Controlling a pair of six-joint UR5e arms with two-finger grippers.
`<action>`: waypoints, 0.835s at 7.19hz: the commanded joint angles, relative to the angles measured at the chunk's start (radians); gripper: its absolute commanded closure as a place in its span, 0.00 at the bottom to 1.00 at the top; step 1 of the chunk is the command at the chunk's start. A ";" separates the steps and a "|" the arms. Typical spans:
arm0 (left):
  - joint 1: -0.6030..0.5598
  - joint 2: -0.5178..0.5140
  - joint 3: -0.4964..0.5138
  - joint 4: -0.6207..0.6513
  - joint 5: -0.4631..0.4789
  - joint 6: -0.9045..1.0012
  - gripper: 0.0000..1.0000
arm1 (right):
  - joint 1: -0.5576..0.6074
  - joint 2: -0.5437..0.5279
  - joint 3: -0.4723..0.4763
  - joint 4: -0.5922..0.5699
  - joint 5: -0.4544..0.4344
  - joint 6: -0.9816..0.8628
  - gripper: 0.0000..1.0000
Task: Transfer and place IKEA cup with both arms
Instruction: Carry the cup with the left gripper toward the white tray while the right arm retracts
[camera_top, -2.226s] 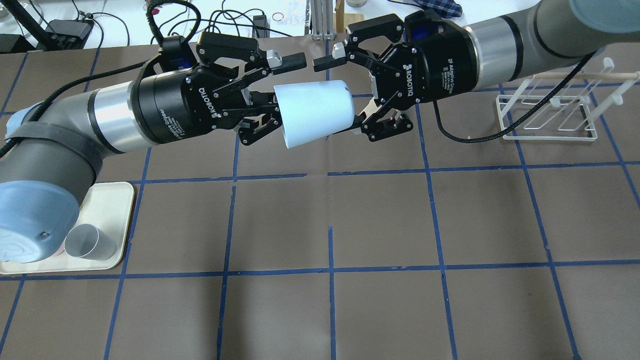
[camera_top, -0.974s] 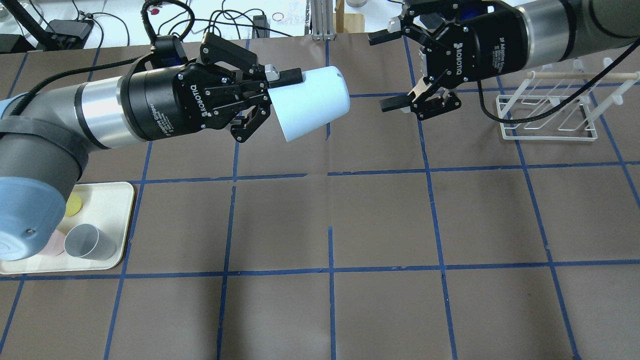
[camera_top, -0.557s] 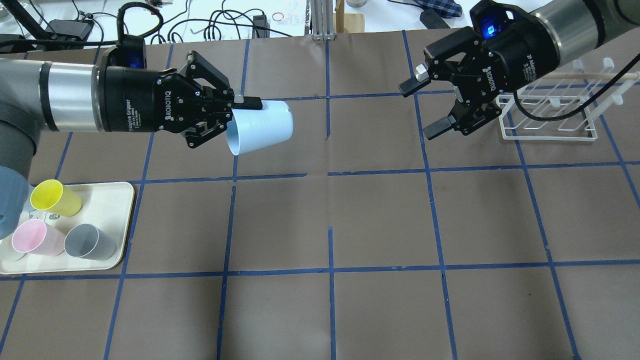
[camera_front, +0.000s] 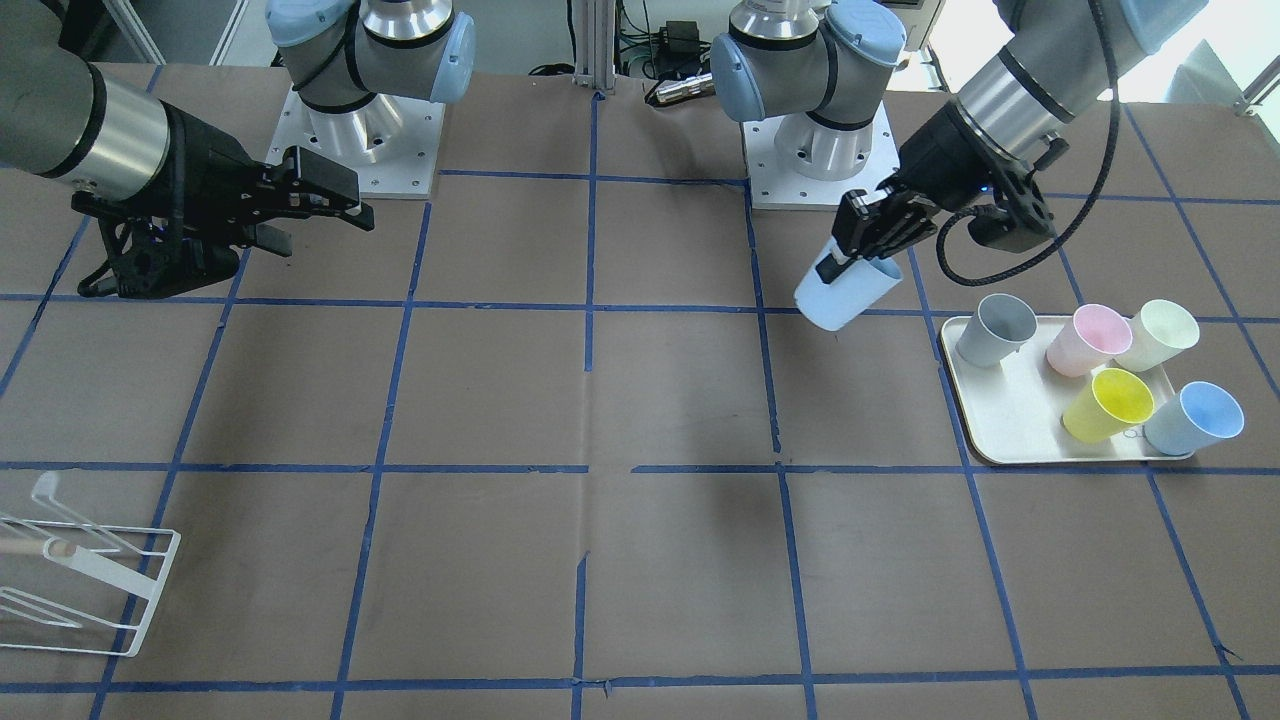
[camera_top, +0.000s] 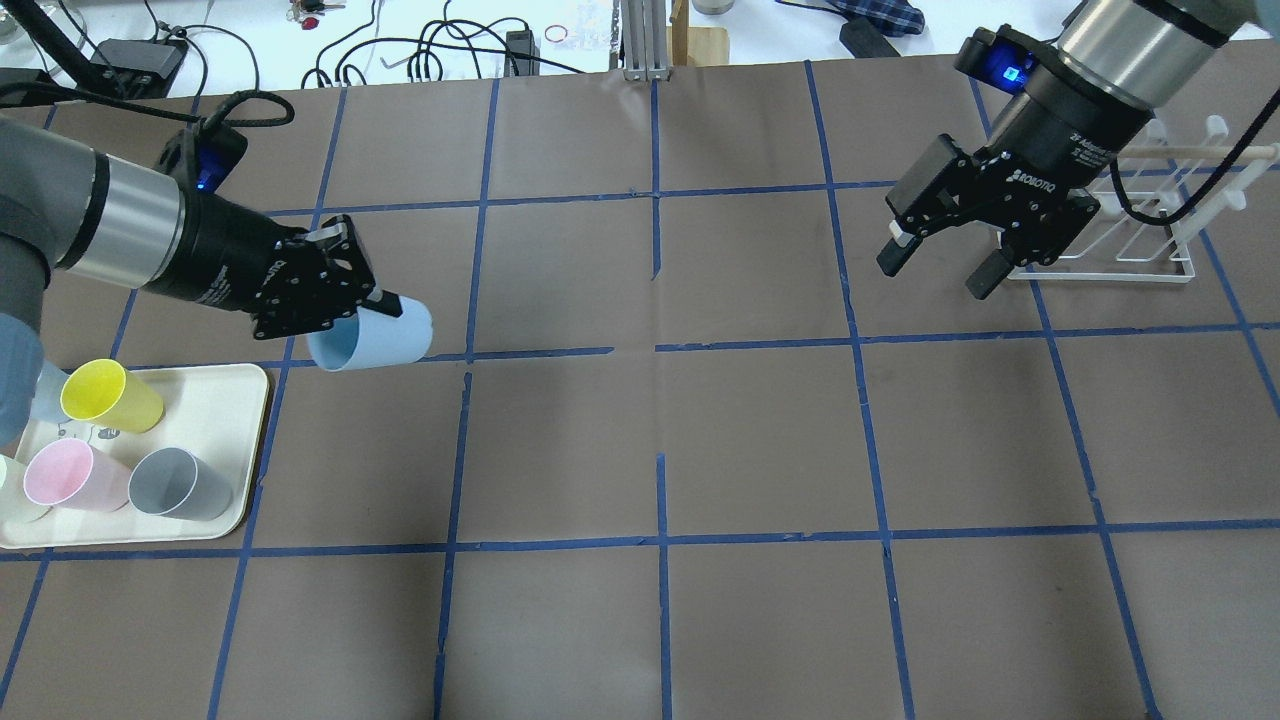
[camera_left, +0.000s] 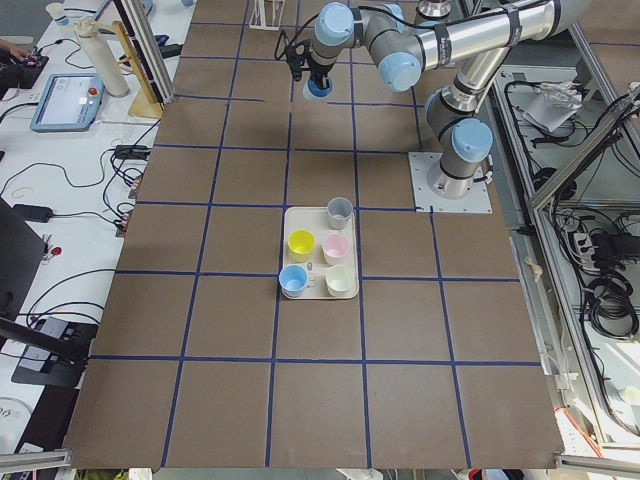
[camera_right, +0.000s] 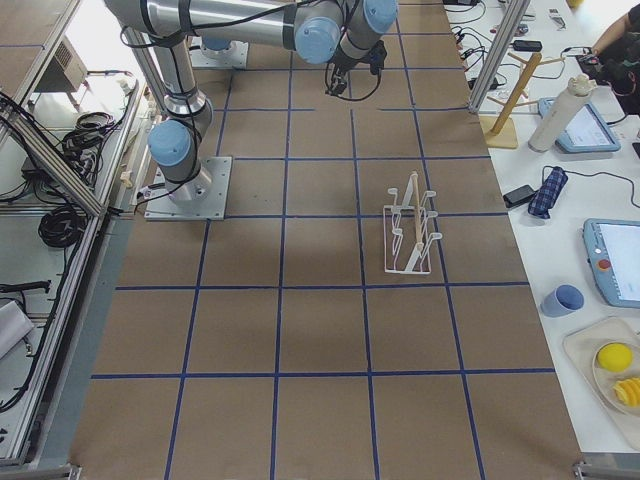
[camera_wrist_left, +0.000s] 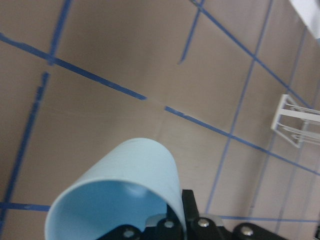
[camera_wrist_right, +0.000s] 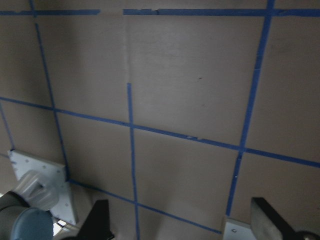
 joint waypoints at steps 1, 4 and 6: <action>0.117 -0.056 0.013 0.007 0.286 0.353 1.00 | 0.118 0.006 0.005 -0.185 -0.188 0.166 0.00; 0.123 -0.246 0.128 0.076 0.545 0.535 1.00 | 0.159 -0.002 0.007 -0.328 -0.289 0.318 0.00; 0.123 -0.359 0.185 0.078 0.545 0.551 1.00 | 0.182 -0.003 0.007 -0.399 -0.283 0.340 0.00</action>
